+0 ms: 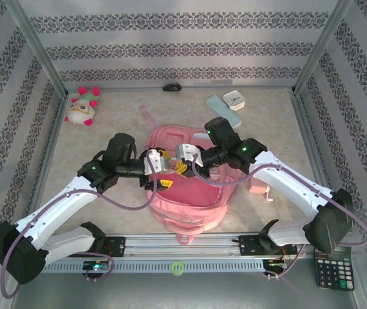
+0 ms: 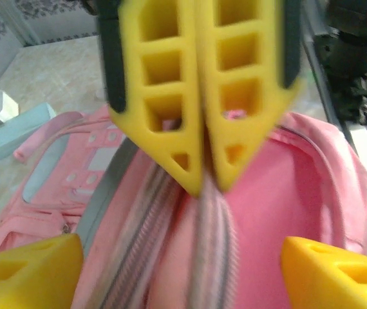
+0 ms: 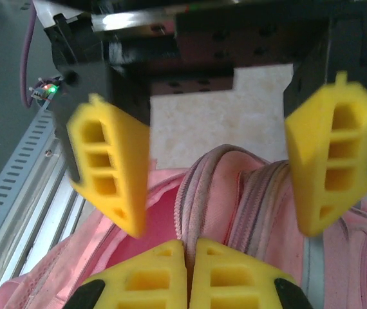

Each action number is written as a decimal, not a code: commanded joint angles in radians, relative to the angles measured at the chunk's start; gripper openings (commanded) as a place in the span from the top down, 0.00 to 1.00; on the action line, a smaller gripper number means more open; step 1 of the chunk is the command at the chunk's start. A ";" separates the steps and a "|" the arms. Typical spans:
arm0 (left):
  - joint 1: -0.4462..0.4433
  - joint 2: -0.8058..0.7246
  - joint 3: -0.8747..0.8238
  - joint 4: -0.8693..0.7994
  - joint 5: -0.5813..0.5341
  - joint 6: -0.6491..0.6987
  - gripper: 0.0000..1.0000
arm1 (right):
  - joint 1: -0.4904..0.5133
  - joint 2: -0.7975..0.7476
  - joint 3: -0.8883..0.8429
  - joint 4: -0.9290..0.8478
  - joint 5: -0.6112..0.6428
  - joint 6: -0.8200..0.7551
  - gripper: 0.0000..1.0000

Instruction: Pack the student bag

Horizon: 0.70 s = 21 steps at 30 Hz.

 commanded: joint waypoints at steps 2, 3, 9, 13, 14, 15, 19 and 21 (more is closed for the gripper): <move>-0.016 0.048 -0.002 0.157 -0.174 -0.045 0.53 | -0.002 -0.050 -0.014 0.103 -0.061 0.033 0.96; -0.014 0.044 -0.003 0.161 -0.200 -0.056 0.60 | -0.002 -0.071 -0.031 0.111 -0.021 0.056 0.87; 0.003 -0.024 -0.024 0.111 -0.285 -0.150 0.93 | -0.030 -0.248 -0.207 0.136 0.242 0.222 0.48; 0.022 -0.064 -0.045 0.078 -0.421 -0.177 0.97 | -0.074 -0.388 -0.332 0.173 0.341 0.384 0.44; 0.030 -0.070 -0.051 0.078 -0.454 -0.185 0.97 | -0.081 -0.417 -0.351 0.184 0.375 0.424 0.43; 0.045 -0.072 -0.054 0.076 -0.486 -0.202 0.98 | -0.092 -0.443 -0.373 0.195 0.418 0.485 0.40; 0.101 -0.067 -0.037 0.059 -0.568 -0.260 1.00 | -0.162 -0.495 -0.382 0.156 0.619 0.775 0.34; 0.117 -0.068 -0.032 0.059 -0.580 -0.275 1.00 | -0.221 -0.483 -0.351 0.065 0.685 0.901 0.33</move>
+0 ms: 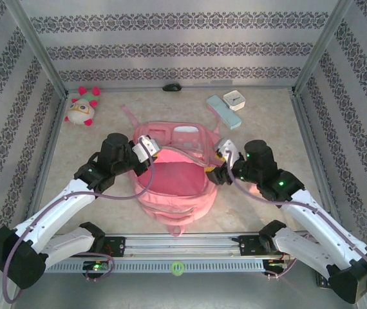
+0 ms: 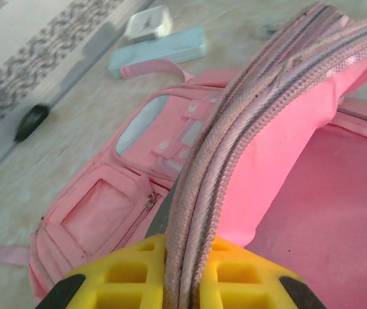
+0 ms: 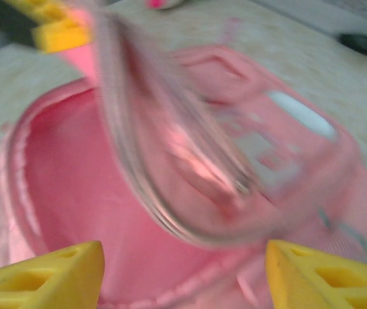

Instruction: Pack the student bag

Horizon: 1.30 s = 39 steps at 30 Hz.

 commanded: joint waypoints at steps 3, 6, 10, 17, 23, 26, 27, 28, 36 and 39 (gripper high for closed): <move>0.055 -0.022 0.016 -0.014 -0.155 -0.095 1.00 | -0.181 0.057 0.061 -0.201 0.159 0.374 0.30; 0.083 -0.044 0.009 -0.012 -0.128 -0.122 1.00 | -0.306 0.137 0.077 -0.277 0.142 0.408 0.29; 0.114 -0.085 -0.009 -0.010 -0.083 -0.143 1.00 | -0.418 0.268 0.117 -0.308 0.165 0.353 0.25; 0.135 -0.091 -0.022 0.014 -0.027 -0.195 1.00 | -0.522 0.550 0.223 -0.485 0.325 0.274 0.17; 0.136 -0.058 -0.008 0.026 0.000 -0.202 1.00 | -0.552 0.586 0.192 -0.484 0.323 0.333 0.13; 0.138 -0.050 -0.003 0.032 0.000 -0.202 1.00 | -0.553 0.616 0.174 -0.489 0.306 0.370 0.08; 0.138 -0.049 -0.002 0.037 0.003 -0.207 1.00 | -0.555 0.626 0.157 -0.478 0.284 0.383 0.03; 0.138 -0.047 -0.002 0.043 0.004 -0.218 1.00 | -0.555 0.637 0.146 -0.470 0.279 0.395 0.02; 0.139 -0.052 -0.001 0.103 0.075 -0.318 1.00 | -0.555 0.725 0.083 -0.411 0.267 0.431 0.10; 0.139 -0.050 0.007 0.101 0.079 -0.313 1.00 | -0.545 0.739 0.100 -0.436 0.267 0.429 0.28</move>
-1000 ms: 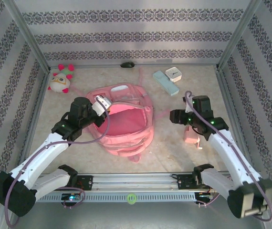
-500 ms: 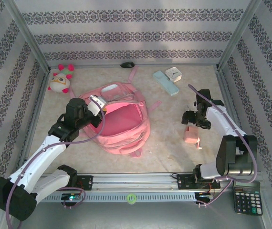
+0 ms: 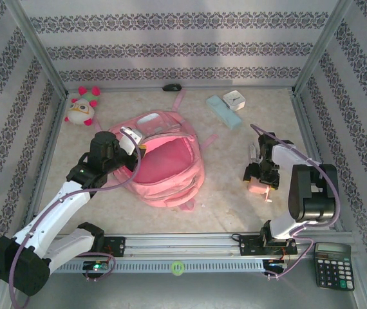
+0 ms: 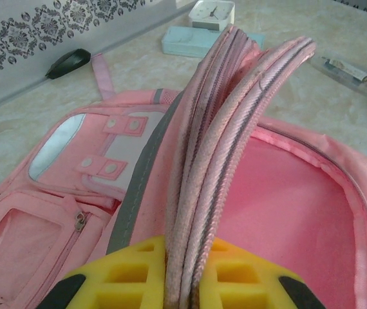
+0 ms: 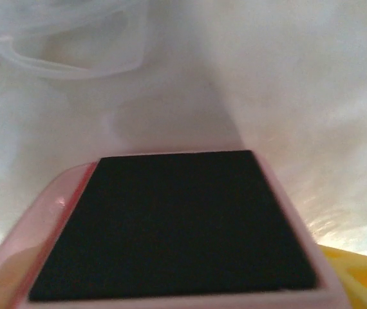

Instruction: Pack the student bag

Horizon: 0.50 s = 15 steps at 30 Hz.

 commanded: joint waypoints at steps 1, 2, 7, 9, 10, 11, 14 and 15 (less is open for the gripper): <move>0.018 -0.003 0.038 0.094 0.048 -0.045 1.00 | 0.009 0.006 0.008 -0.012 0.001 0.021 0.33; 0.018 0.001 0.041 0.090 0.052 -0.046 1.00 | 0.015 -0.008 0.011 -0.018 0.004 0.020 0.36; 0.017 0.004 0.037 0.108 0.072 -0.084 1.00 | 0.051 -0.115 0.053 -0.100 -0.007 0.041 0.46; 0.017 -0.002 0.031 0.115 0.084 -0.096 1.00 | 0.087 -0.179 0.079 -0.134 -0.030 0.082 0.45; 0.017 -0.004 0.027 0.124 0.086 -0.108 1.00 | 0.117 -0.213 0.096 -0.147 -0.044 0.105 0.45; 0.018 -0.006 0.023 0.129 0.090 -0.115 1.00 | 0.146 -0.241 0.115 -0.159 -0.057 0.138 0.45; 0.017 -0.014 0.013 0.161 0.130 -0.134 1.00 | 0.252 -0.321 0.159 -0.138 -0.106 0.279 0.44; 0.016 -0.017 0.007 0.182 0.158 -0.145 1.00 | 0.301 -0.344 0.167 -0.111 -0.121 0.332 0.44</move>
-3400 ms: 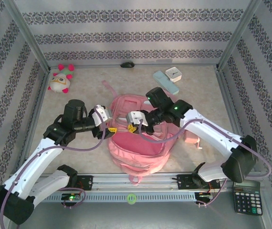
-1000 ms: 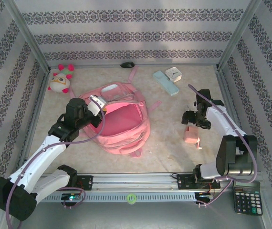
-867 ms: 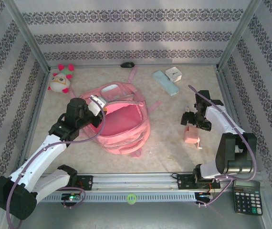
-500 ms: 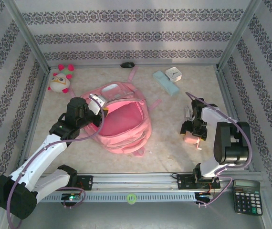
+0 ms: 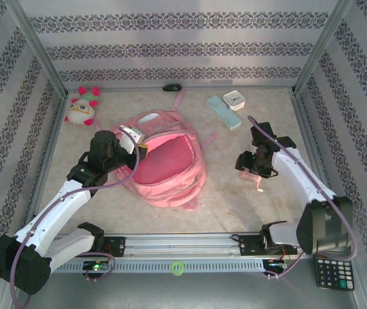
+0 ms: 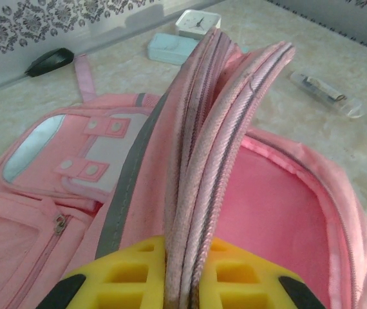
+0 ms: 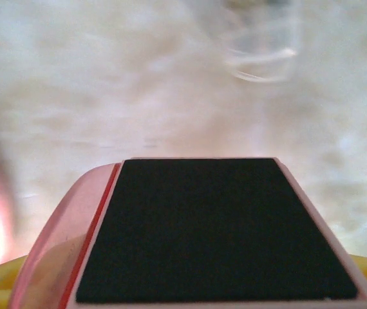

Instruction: Pack the student bag

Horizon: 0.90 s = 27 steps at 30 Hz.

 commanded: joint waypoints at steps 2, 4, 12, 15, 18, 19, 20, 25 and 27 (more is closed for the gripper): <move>0.010 -0.027 0.002 0.185 0.117 -0.098 1.00 | 0.165 -0.071 0.053 0.055 -0.078 0.268 0.43; 0.011 -0.026 -0.001 0.222 0.151 -0.133 1.00 | 0.257 -0.073 0.053 0.145 -0.086 0.388 0.43; 0.010 -0.027 -0.015 0.308 0.187 -0.196 1.00 | 0.455 0.062 0.019 0.551 -0.123 0.725 0.40; 0.011 -0.023 -0.014 0.327 0.214 -0.211 1.00 | 0.482 0.145 0.040 0.638 -0.164 0.770 0.40; 0.011 -0.020 -0.017 0.335 0.236 -0.220 1.00 | 0.502 0.199 0.066 0.707 -0.178 0.800 0.40; 0.011 -0.018 -0.019 0.340 0.240 -0.223 1.00 | 0.505 0.217 0.082 0.716 -0.182 0.802 0.39; 0.010 -0.017 -0.023 0.347 0.243 -0.226 1.00 | 0.508 0.233 0.096 0.723 -0.185 0.805 0.39; 0.010 -0.004 -0.025 0.362 0.255 -0.232 1.00 | 0.508 0.303 0.124 0.810 -0.210 0.843 0.27; 0.009 -0.002 -0.020 0.364 0.252 -0.231 1.00 | 0.506 0.322 0.128 0.820 -0.212 0.843 0.18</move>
